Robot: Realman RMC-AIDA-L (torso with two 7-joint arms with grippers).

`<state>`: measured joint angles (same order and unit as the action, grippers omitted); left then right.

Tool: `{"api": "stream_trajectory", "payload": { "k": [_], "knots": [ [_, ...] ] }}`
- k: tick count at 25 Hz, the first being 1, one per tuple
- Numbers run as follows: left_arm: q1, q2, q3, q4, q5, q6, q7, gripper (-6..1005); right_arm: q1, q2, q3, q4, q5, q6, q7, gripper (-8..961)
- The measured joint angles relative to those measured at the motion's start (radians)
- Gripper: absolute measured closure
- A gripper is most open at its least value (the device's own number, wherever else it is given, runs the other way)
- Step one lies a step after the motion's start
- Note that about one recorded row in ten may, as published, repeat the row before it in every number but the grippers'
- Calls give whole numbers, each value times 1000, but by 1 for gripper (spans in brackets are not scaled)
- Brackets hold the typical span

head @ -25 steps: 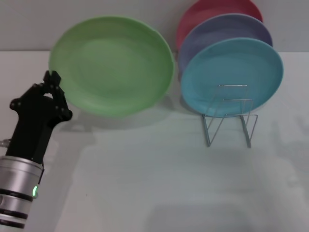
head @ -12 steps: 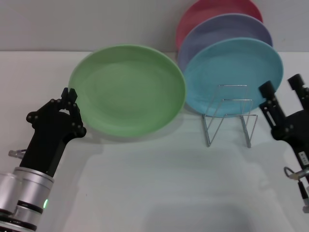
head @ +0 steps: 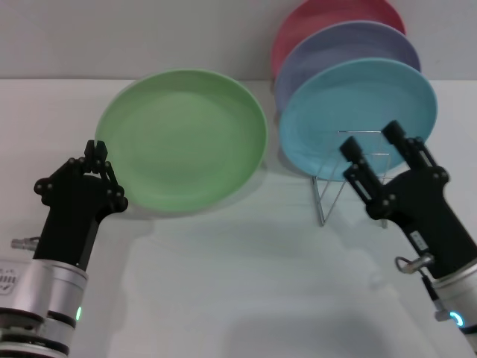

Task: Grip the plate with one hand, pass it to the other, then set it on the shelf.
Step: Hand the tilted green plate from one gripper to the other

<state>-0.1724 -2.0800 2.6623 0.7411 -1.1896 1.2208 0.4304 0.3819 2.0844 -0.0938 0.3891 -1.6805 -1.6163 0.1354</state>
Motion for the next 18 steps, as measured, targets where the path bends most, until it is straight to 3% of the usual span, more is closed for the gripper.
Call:
{"api": "stream_trajectory", "payload": {
  "k": [18],
  "knots": [
    [47, 0, 138, 144, -208, 93, 232, 971, 101, -3, -11, 1, -79, 186, -1, 249]
  ]
}}
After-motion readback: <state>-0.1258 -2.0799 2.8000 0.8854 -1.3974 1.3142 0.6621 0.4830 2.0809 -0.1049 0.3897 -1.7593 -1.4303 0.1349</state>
